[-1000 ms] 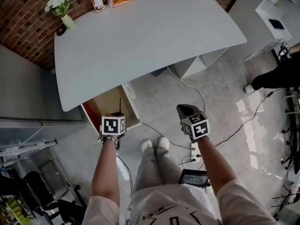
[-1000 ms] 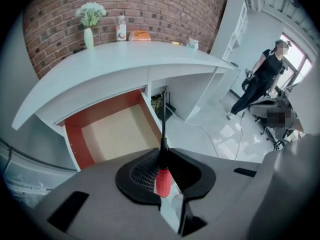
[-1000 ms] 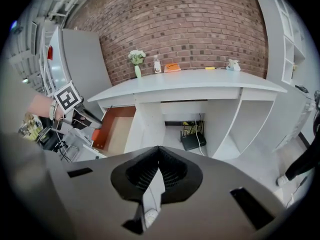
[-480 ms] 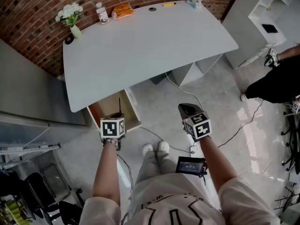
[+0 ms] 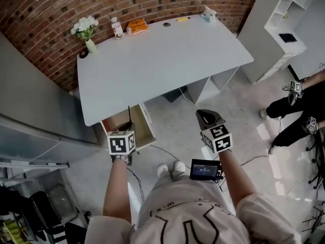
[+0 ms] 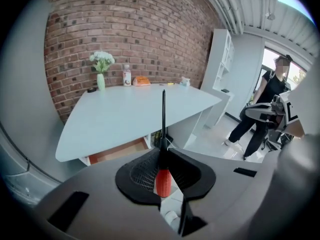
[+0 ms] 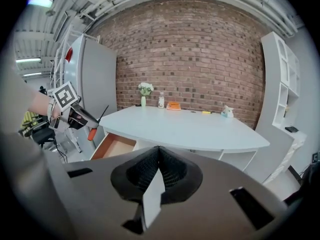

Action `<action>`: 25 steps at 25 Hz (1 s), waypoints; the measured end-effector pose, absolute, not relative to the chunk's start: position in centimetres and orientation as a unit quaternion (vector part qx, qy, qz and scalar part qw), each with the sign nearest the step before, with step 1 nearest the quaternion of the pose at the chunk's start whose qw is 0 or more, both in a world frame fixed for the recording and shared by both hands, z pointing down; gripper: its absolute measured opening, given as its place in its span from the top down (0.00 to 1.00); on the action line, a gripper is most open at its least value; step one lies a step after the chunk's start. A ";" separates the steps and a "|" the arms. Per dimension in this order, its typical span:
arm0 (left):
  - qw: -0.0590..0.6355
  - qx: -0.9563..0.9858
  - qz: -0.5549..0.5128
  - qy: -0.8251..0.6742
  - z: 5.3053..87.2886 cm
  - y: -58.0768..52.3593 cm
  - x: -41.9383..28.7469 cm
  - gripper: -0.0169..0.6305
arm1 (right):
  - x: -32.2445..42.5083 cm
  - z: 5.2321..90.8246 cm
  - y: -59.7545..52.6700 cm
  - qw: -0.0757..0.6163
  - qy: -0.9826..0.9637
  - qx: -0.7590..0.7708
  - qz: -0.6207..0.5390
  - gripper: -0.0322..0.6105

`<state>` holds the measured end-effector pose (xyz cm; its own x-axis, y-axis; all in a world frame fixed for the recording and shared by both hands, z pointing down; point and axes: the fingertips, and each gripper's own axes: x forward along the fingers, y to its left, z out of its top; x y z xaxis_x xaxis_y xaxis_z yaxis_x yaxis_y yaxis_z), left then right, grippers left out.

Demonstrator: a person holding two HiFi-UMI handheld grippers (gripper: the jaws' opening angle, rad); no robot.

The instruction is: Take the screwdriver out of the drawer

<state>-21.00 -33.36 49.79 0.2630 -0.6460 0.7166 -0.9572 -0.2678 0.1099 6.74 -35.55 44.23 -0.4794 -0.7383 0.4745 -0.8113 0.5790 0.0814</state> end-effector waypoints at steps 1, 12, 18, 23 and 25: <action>0.271 0.748 0.276 -0.540 49.1 -33.4 -20.9 0.88 | 6.8 43.6 -35.6 0.231 -0.857 0.456 0.072 0.92; 0.215 0.769 0.213 -0.563 42.9 -33.5 -20.0 0.88 | 7.7 37.0 -35.3 0.167 -0.852 0.495 0.023 0.92; 0.174 0.782 0.164 -0.576 38.7 -33.7 -19.7 0.88 | 6.9 33.8 -35.1 0.137 -0.853 0.503 -0.010 0.92; 0.107 0.796 0.133 -0.580 34.8 -33.9 -19.4 0.88 | 5.7 31.0 -34.9 0.122 -0.856 0.499 -0.054 0.92; 0.076 0.800 0.116 -0.584 33.2 -34.0 -19.3 0.88 | 5.3 30.1 -34.7 0.114 -0.857 0.498 -0.066 0.92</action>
<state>-19.34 -34.05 33.24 0.2918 -0.9162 0.2747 -0.9515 -0.3074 -0.0145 5.29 -34.71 30.11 -0.4778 -0.8689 0.1296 -0.8389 0.4950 0.2263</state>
